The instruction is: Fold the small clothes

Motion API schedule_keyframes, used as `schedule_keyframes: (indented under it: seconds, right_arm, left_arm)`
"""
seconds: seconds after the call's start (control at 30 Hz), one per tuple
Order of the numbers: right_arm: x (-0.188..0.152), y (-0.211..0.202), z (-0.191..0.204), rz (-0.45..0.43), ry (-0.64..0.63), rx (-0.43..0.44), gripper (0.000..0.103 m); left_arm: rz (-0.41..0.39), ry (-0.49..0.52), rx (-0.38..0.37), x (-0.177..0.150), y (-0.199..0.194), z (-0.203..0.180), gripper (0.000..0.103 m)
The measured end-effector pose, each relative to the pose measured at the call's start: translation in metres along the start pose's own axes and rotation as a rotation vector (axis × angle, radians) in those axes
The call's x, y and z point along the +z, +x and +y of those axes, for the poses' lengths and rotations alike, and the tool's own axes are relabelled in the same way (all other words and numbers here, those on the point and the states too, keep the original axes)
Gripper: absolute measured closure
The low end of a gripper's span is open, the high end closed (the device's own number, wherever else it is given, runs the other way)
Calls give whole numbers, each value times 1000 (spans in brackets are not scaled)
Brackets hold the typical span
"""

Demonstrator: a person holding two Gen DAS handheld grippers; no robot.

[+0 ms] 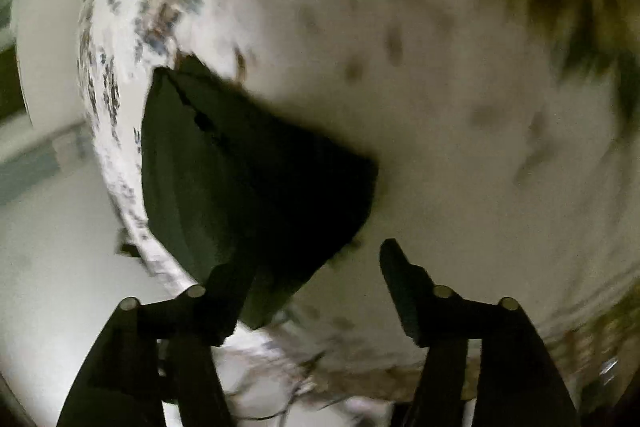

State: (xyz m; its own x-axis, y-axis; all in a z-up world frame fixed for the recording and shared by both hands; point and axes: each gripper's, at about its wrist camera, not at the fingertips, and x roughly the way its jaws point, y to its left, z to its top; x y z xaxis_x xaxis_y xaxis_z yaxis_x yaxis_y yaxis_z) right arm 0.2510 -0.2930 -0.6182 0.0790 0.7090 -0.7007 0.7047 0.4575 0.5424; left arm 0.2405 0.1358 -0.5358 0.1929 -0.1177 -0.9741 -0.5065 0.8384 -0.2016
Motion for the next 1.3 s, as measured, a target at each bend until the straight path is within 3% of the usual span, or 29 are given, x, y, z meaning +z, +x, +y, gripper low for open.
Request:
schedule_keyframes:
  seconds: [0.1, 0.17, 0.23, 0.27, 0.33, 0.37, 0.43, 0.47, 0.53, 0.6, 0.67, 0.77, 0.87, 0.97, 1.03, 1.07, 1.1, 1.13, 1.17, 1.3]
  right_arm:
    - [8, 47, 2, 21, 80, 180, 36]
    - [12, 65, 14, -43, 63, 204, 33]
    - [8, 74, 24, -69, 51, 334, 45]
    - [5, 76, 31, -54, -3, 406, 70]
    - [1, 70, 35, -39, -133, 512, 76]
    - [1, 67, 32, -47, -174, 476, 76]
    - [6, 64, 19, -72, -225, 245, 71]
    - [7, 63, 14, -71, -212, 232, 58]
    - [7, 63, 5, -50, -153, 290, 51]
    - [5, 72, 12, -31, -155, 302, 32]
    - [8, 96, 27, 5, -175, 304, 26]
    - [12, 118, 50, 7, -198, 364, 5]
    - [12, 130, 69, 5, -196, 423, 2]
    - [12, 143, 85, -10, -195, 441, 2]
    - [10, 149, 93, -23, -183, 426, 4]
    - [9, 150, 95, -33, -183, 408, 15]
    - [6, 151, 97, -34, -200, 354, 48]
    - [5, 152, 98, -36, -220, 321, 65]
    - [2, 151, 97, -41, -236, 318, 71]
    - [-13, 131, 125, -94, -317, 280, 76]
  left_arm:
    - [12, -29, -7, -5, 2, 4, 23]
    - [14, -43, -15, -7, 2, 7, 23]
    - [16, -53, -23, -7, 3, 9, 23]
    - [13, -59, -33, -7, 2, 12, 23]
    - [8, -66, -60, -6, 1, 15, 23]
    - [6, -68, -79, -6, 2, 16, 23]
    - [6, -73, -132, -2, 5, 18, 23]
    - [4, -75, -162, 0, 7, 17, 23]
    - [10, -86, -229, 6, 15, 13, 23]
    - [15, -92, -283, 16, 26, 8, 23]
    - [29, -89, -316, 28, 41, 1, 23]
    - [69, -67, -357, 46, 67, -7, 23]
    - [81, -73, -399, 57, 78, -13, 15]
    - [75, -64, -418, 64, 80, -22, 14]
    - [31, -39, -459, 66, 74, -31, 14]
    - [9, -32, -472, 67, 72, -34, 34]
    - [-8, -20, -482, 68, 68, -40, 63]
    - [-20, -9, -474, 70, 63, -45, 74]
    - [-31, 0, -475, 72, 59, -48, 76]
    - [-60, 68, -489, 79, 35, -65, 78]
